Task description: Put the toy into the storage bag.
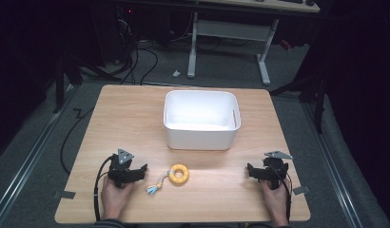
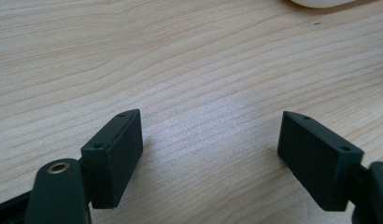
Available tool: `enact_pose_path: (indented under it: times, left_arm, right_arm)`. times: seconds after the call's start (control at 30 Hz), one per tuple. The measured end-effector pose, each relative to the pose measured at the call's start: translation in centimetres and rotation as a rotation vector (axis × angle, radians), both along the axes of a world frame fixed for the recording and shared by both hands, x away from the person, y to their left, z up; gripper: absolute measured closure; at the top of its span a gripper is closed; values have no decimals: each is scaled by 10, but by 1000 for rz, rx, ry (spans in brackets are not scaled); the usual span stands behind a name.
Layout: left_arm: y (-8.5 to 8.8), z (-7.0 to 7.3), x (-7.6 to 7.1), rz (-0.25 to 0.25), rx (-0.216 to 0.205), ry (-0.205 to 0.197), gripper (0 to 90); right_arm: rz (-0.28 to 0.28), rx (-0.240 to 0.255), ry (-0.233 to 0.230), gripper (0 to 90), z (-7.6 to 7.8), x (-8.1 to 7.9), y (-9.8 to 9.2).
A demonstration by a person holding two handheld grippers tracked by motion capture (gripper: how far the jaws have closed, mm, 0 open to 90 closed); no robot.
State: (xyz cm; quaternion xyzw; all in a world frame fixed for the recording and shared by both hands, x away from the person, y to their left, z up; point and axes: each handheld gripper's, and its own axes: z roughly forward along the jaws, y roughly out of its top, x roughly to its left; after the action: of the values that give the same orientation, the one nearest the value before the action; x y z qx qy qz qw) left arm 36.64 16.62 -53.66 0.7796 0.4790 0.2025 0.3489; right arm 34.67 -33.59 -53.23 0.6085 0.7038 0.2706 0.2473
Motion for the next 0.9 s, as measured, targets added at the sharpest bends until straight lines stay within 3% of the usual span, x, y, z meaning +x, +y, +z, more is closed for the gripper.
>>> enact_pose_path:
  times: [0.17, 0.27, 0.57, 0.73, 0.9]
  left_arm:
    - [2, 0, 0, 1, -21, 4, 226]
    - [0, 0, 0, -3, 5, 1, 226]
    - [-2, 0, 1, 0, 10, 5, 181]
    - [0, 0, 0, -21, 8, 7, 178]
    - [1, 0, 0, -22, 7, 7, 178]
  right_arm:
    - [-6, 1, 0, 17, 0, -1, 1]
    - [-5, 4, 1, 17, 0, -2, 2]
    - [-18, 5, -1, 16, 0, -3, 1]
    - [-71, 7, -1, 15, 0, -3, -5]
    - [-67, 4, -2, 18, 0, -3, -5]
